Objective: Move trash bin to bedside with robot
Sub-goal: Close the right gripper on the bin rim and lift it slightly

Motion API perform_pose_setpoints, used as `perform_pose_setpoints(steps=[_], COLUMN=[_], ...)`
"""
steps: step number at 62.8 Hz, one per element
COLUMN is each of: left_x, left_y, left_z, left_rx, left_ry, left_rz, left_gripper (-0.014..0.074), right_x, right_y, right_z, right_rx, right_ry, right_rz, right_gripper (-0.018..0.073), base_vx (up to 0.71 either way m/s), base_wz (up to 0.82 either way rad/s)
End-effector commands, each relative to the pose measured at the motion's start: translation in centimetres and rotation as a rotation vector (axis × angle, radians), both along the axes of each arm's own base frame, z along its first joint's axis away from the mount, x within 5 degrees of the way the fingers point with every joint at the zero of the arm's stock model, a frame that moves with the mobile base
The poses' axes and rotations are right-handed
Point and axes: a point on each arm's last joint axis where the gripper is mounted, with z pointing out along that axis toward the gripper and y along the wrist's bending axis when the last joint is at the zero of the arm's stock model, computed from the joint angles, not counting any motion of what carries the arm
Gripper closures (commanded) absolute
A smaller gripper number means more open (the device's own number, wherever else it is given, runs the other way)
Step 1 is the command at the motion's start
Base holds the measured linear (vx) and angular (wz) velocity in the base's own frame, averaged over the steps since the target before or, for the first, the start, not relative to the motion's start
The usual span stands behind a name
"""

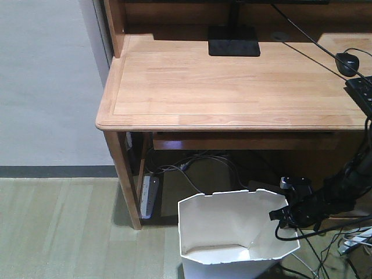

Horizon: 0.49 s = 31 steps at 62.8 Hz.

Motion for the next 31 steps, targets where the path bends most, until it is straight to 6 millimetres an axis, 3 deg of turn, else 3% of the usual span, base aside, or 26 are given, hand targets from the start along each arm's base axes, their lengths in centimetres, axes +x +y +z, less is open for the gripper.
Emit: perform_pose_setpoints(steps=[1,16,31], left_x=[0.1,0.1,0.1], left_y=[0.0,0.0,0.0], left_z=[-0.2,-0.2,-0.2], left_rx=[-0.012,-0.012,-0.012], left_ry=[-0.060,-0.060,-0.060], left_rz=[-0.001,-0.001,-0.001], left_gripper=[0.0602,0.0602,0.0602], right_x=[2.1,1.7,2.0], right_y=[1.2,1.5,1.4], right_z=[4.9,8.2,9.0], right_rx=[0.174,0.192,0.190], right_ry=[-0.148,-0.195,-0.217], right_rz=[0.013,0.032,0.036], right_gripper=[0.0565,0.0565,0.0565], base_vx=[0.00,0.00,0.00], base_wz=[0.00,0.00,0.00])
